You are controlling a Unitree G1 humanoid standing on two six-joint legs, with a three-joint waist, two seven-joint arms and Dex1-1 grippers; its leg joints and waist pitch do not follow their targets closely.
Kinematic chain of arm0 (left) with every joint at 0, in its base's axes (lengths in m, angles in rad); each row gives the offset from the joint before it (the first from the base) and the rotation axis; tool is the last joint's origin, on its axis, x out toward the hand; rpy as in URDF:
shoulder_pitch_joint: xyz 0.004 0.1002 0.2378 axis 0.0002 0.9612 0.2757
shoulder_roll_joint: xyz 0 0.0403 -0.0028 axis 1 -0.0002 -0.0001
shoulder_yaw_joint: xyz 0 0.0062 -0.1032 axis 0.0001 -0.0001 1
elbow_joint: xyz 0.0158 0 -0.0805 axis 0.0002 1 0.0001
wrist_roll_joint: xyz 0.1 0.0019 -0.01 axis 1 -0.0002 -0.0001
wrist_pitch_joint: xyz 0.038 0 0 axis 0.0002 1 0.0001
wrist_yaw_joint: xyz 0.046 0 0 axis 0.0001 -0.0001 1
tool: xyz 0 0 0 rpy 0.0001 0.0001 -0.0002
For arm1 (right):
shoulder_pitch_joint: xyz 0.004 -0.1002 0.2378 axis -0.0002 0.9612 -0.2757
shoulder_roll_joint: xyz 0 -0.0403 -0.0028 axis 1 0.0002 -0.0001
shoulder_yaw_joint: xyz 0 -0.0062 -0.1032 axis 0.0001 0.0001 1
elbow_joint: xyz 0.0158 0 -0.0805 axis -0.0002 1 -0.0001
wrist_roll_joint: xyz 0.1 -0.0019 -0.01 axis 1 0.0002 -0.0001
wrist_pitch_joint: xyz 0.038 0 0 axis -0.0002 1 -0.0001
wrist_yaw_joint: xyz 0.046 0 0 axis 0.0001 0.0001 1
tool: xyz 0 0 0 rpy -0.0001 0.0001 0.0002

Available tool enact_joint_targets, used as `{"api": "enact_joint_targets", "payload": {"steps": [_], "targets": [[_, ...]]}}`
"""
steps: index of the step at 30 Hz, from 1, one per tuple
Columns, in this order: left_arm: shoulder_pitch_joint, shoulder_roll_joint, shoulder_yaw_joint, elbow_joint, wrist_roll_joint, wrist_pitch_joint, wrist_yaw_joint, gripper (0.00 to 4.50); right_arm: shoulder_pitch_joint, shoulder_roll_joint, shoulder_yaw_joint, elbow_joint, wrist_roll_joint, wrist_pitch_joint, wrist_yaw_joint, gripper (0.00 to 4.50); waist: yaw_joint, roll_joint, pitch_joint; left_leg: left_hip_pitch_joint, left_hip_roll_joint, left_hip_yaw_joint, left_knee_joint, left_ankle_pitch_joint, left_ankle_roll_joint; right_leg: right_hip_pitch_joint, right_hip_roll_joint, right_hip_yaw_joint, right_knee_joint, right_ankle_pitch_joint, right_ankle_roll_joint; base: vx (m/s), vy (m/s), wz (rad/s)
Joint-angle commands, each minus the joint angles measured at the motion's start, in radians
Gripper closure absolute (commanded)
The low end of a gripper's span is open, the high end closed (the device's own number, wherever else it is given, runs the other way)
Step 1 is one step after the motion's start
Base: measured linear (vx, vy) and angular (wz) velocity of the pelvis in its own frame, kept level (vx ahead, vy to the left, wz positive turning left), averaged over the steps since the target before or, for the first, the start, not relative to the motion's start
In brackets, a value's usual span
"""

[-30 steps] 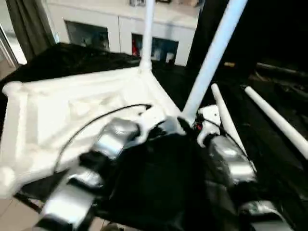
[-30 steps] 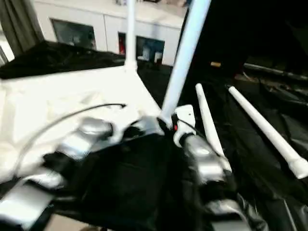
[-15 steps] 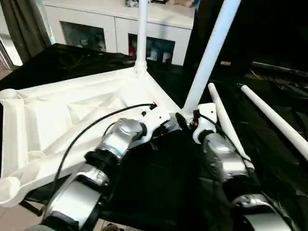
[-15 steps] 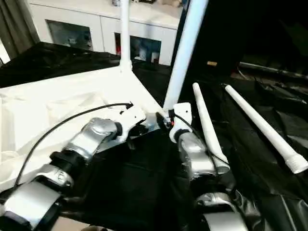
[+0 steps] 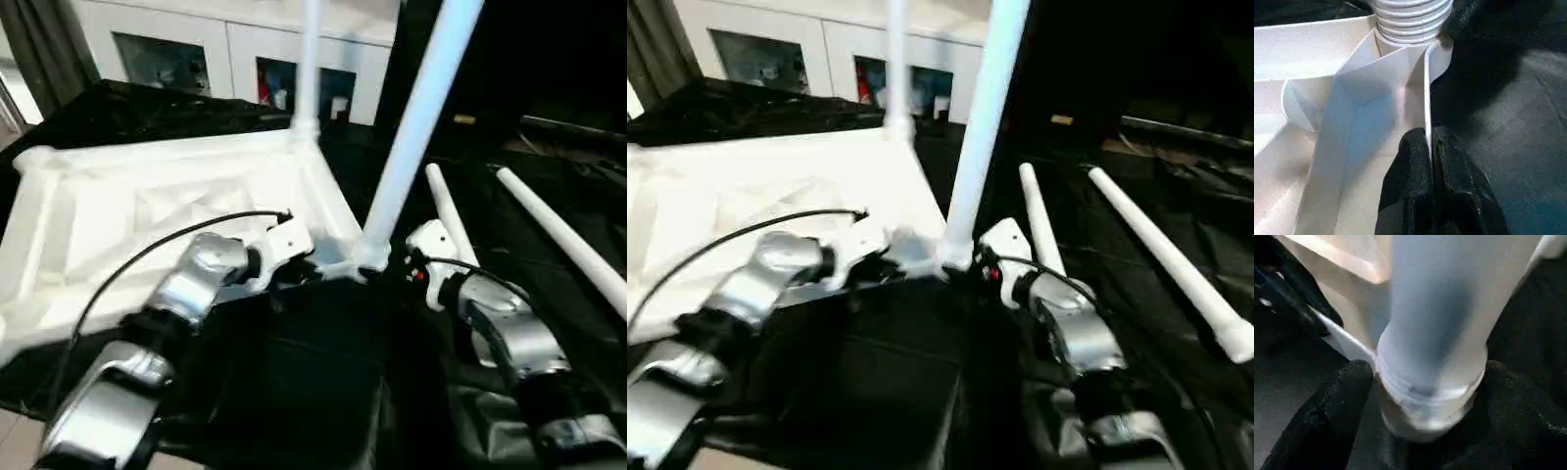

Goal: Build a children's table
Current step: Rotate leg to tighten

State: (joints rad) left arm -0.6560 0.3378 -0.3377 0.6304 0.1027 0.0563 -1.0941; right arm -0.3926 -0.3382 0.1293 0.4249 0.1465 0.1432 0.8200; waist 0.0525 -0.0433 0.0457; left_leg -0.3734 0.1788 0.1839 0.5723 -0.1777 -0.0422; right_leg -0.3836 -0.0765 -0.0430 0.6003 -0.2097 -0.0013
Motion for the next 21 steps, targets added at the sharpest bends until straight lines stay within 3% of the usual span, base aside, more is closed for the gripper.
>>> {"api": "enact_joint_targets", "payload": {"steps": [1,9,21], "targets": [[0.032,-0.002,-0.043,0.004,-0.003,-0.004,-0.039,4.50,-0.001,-0.016,0.008,-0.038,0.019,0.017,0.042,0.74,-0.001,-0.004,-0.059,0.016,0.059,-0.013,-0.055,-0.092,0.107,0.039,-0.070,0.040,-0.045,0.066,-0.285,0.000,0.000,0.00],[0.047,0.011,-0.041,-0.021,-0.010,-0.004,-0.081,4.50,-0.001,-0.019,0.010,-0.049,0.032,0.039,0.084,0.74,0.005,-0.006,-0.055,0.022,0.061,-0.007,-0.059,-0.144,0.068,0.037,-0.073,0.044,-0.054,-0.046,-0.262,0.000,0.000,0.00],[0.058,0.018,-0.039,-0.038,-0.011,0.013,-0.100,4.50,-0.001,0.002,0.009,-0.039,0.043,0.044,0.110,1.58,0.007,-0.006,-0.058,0.023,0.060,-0.003,-0.055,-0.118,0.067,0.038,-0.071,0.043,-0.048,-0.020,-0.260,0.000,0.000,0.00]]}}
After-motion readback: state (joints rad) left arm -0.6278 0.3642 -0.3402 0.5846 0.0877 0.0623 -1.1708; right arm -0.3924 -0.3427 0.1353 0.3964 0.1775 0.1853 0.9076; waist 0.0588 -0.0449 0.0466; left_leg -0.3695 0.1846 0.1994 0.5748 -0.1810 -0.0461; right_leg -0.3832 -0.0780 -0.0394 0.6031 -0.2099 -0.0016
